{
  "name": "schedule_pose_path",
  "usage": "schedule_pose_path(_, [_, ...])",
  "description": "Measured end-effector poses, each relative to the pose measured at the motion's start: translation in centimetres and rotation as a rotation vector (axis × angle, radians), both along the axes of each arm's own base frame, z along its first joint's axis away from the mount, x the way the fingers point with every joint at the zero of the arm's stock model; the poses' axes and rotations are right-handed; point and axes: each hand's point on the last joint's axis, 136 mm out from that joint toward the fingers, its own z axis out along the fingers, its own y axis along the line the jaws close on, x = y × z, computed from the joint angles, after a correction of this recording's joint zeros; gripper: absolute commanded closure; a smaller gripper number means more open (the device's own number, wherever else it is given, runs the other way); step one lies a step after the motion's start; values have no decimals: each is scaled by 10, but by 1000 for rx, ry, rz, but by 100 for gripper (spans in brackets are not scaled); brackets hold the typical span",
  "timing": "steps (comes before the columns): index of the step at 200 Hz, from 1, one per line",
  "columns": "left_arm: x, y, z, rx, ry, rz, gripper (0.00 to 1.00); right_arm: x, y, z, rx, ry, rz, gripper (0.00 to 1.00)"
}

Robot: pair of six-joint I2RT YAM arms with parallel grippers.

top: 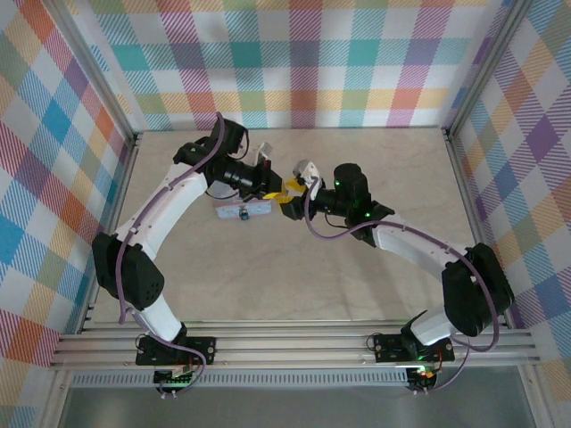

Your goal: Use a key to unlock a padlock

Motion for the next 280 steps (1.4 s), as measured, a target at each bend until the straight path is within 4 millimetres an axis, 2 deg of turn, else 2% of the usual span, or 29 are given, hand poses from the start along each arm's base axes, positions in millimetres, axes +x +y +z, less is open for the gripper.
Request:
schedule_pose_path(9, [2,-1,0,-3,-9,1,100,-1,1,-1,-4,-6,9,80])
schedule_pose_path(21, [2,0,1,-4,-11,2,100,-2,2,-2,-9,-9,10,90])
schedule_pose_path(53, [1,3,4,-6,-18,7,100,-2,1,-2,-20,-23,13,100])
schedule_pose_path(80, [-1,4,0,-9,-2,6,100,-6,-1,-6,-42,-4,25,100])
schedule_pose_path(114, [-2,4,4,-22,-32,-18,72,-14,-2,-5,-75,65,60,100])
schedule_pose_path(131, [0,8,15,-30,-123,-38,66,-23,-1,2,-86,122,107,100])
schedule_pose_path(154, [-7,16,41,-47,-292,-70,63,-36,-1,21,-74,185,188,100])
schedule_pose_path(171, [-22,23,59,-60,-444,-109,61,-46,-2,37,-55,229,247,100])
schedule_pose_path(187, [-36,28,68,-66,-570,-155,58,-55,-3,48,-36,276,300,100])
schedule_pose_path(201, [-48,32,67,-67,-647,-194,55,-60,-3,52,-27,316,334,100])
schedule_pose_path(219, [-57,34,62,-68,-692,-229,53,-66,-2,46,-29,370,362,100])
schedule_pose_path(280, [-64,27,55,-53,-789,-338,55,-77,-1,34,-36,494,411,100])
